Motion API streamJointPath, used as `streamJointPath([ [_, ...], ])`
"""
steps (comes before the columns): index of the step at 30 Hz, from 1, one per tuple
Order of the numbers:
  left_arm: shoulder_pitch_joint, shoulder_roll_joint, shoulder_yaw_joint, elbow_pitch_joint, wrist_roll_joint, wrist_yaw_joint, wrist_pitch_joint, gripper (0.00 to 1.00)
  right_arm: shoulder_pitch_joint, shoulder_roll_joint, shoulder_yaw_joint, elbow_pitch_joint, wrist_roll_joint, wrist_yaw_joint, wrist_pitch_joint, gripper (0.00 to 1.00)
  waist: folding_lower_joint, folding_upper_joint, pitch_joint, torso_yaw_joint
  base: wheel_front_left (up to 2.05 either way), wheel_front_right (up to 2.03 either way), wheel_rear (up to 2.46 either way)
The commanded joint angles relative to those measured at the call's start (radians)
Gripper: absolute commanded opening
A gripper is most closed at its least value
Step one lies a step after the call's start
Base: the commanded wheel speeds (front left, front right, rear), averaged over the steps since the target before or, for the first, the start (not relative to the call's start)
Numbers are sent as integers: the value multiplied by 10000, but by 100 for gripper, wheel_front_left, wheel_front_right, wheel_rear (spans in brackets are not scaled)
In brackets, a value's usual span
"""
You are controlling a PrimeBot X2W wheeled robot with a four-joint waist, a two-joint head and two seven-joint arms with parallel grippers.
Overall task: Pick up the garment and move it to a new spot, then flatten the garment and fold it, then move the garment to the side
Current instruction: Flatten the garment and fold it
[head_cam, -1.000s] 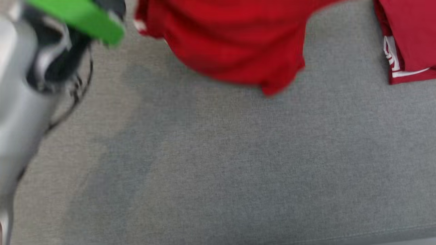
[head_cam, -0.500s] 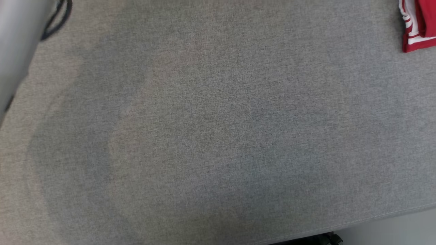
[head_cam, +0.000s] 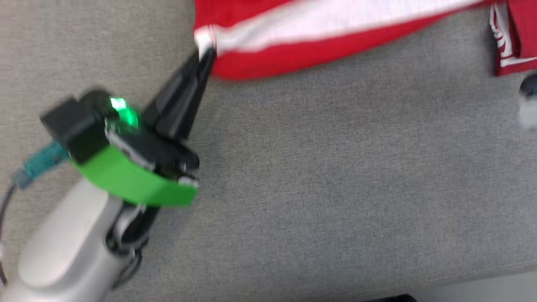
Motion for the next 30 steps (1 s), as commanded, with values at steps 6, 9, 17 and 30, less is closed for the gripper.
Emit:
streamJointPath([
  [6, 2933, -108, 496, -568, 490, -22, -30, 0, 3250, 842, -1104, -1184, -240, -12, -26, 0, 0, -1, -1829, 238, 0, 0, 0],
  [9, 3972, -204, 651, -697, 760, -22, -30, 0, 4288, 1138, -1183, -1573, -215, -12, -26, 0, 0, -1, -2325, 129, 0, 0, 0],
  [17, 6301, -320, 1137, -1194, 953, -22, -29, 0, 6414, 1231, -1178, -2074, -548, -12, -26, 0, 0, -1, -3468, 94, 0, 0, 0],
  [30, 4597, -281, 87, 463, -758, -22, 3, 0, 3913, 527, 575, 298, -356, -12, 168, 0, 0, -1, -2992, 719, 0, 0, 0],
])
